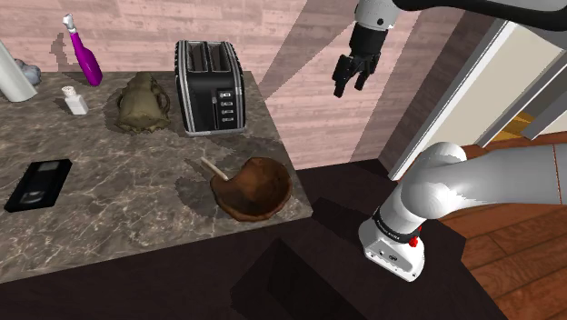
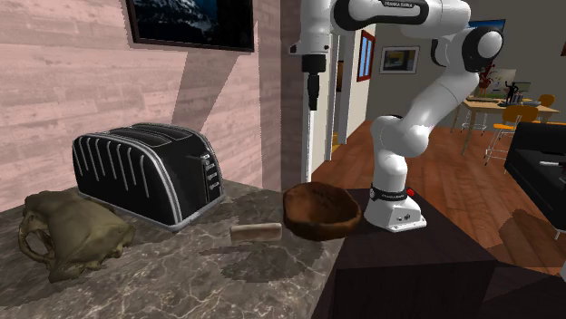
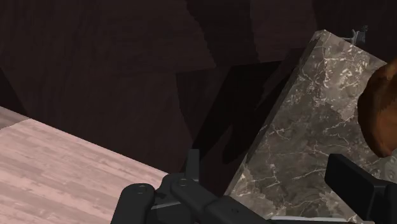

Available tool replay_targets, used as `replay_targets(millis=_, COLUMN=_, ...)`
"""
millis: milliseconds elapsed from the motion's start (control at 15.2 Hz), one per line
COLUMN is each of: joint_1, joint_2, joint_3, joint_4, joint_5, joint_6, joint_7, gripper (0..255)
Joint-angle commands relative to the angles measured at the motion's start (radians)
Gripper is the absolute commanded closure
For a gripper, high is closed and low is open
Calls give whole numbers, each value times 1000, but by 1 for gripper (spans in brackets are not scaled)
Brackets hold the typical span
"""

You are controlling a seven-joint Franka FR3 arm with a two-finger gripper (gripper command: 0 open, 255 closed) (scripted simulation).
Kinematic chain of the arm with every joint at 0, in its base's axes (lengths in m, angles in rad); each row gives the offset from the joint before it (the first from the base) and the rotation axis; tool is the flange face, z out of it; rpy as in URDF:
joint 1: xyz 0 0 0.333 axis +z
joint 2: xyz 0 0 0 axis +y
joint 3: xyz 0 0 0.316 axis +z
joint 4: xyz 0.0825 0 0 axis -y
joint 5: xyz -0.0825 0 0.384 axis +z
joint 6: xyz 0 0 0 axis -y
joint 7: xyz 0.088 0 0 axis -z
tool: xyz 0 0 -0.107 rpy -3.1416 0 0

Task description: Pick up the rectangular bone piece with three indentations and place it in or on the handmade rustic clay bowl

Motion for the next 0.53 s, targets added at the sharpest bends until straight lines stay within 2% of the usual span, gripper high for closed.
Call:
replay_targets(millis=0, joint_1=0, joint_2=0, joint_3=0, joint_4=0, joint_5=0, joint_6=0, joint_7=0, gripper=0)
replay_targets(millis=462, joint_1=55, joint_2=142, joint_3=108, joint_4=-27, joint_5=69, joint_6=167, joint_7=87, gripper=0)
